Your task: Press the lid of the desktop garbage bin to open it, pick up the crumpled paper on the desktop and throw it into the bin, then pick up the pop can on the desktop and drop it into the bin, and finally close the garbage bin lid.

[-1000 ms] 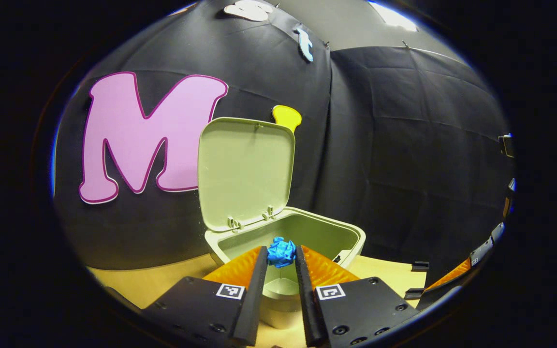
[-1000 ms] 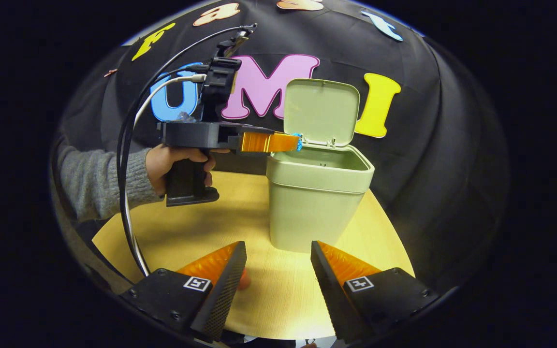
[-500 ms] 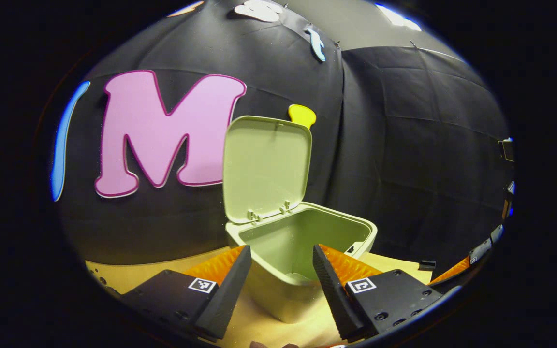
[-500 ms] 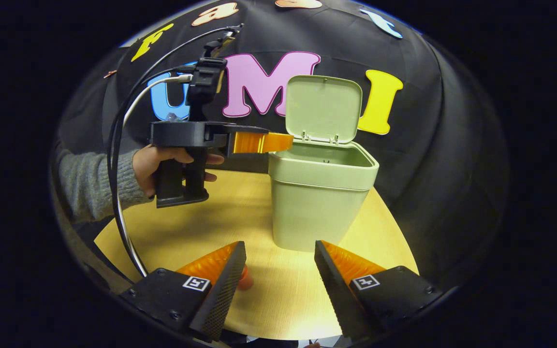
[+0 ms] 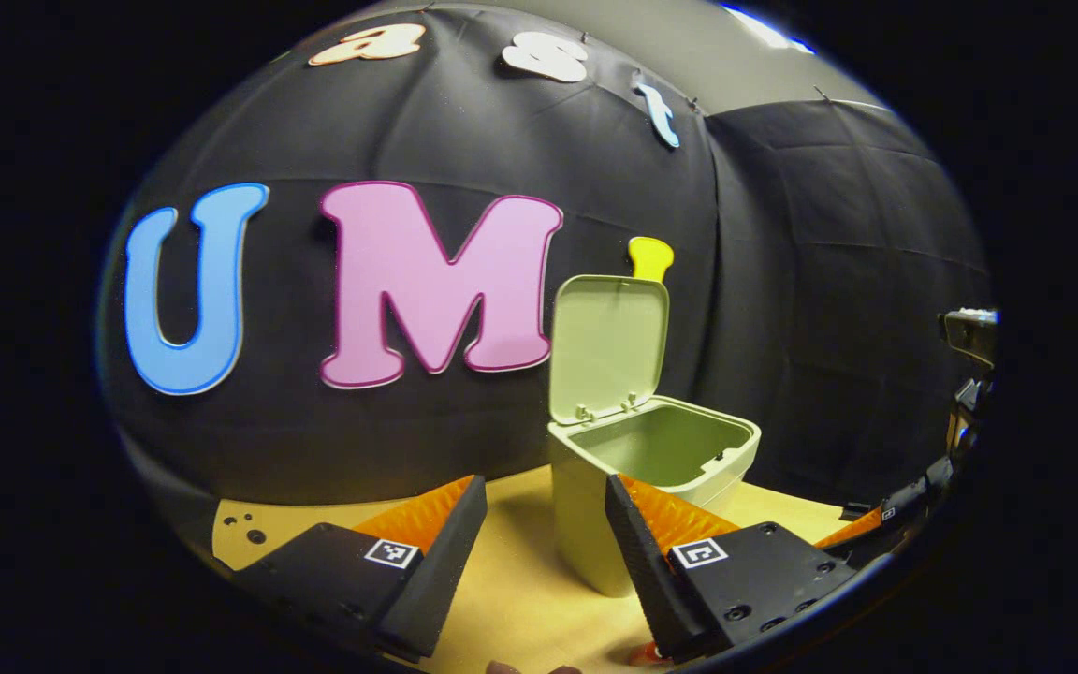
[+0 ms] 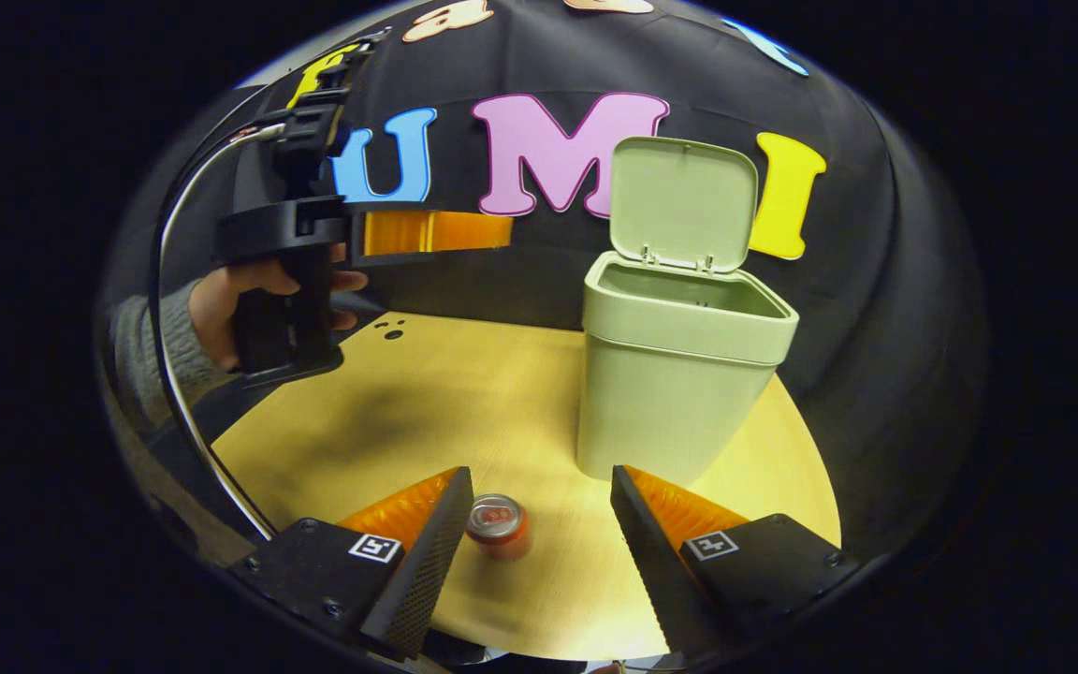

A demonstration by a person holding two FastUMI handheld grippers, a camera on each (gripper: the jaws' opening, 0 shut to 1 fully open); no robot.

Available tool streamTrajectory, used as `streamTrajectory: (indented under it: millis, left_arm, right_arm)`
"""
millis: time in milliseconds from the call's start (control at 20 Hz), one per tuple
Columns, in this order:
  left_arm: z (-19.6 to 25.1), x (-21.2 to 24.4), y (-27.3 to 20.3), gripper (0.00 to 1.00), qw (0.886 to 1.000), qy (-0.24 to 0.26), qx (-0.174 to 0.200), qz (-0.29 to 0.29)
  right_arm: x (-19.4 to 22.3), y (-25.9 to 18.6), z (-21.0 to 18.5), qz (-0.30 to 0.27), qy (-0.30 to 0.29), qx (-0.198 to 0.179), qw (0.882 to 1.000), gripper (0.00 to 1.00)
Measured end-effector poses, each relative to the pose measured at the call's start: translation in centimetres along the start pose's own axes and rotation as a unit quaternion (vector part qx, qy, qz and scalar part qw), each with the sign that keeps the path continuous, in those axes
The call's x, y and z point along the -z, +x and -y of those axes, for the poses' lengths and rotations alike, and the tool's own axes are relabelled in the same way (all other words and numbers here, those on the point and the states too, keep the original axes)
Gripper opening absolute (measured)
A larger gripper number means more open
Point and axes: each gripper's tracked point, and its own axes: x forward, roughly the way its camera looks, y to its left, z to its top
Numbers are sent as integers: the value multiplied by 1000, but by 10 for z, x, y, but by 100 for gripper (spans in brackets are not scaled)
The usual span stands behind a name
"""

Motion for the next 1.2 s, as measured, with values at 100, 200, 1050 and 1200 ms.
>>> streamTrajectory:
  millis: [100,200,1050,1200]
  left_arm:
    - [-12,5,-24,83,1000,-7,-26,-3]
    - [-26,11,-47,83,999,-12,-51,-7]
    - [-96,82,-185,83,978,-49,-196,-55]
    - [-98,89,-191,83,976,-56,-202,-59]
  right_arm:
    - [4,4,-7,-3,-7,-10,1000,94]
    - [8,9,-13,-6,-16,-20,1000,94]
    - [86,82,-41,-104,-67,-60,991,94]
    - [101,89,-41,-122,-75,-60,988,94]
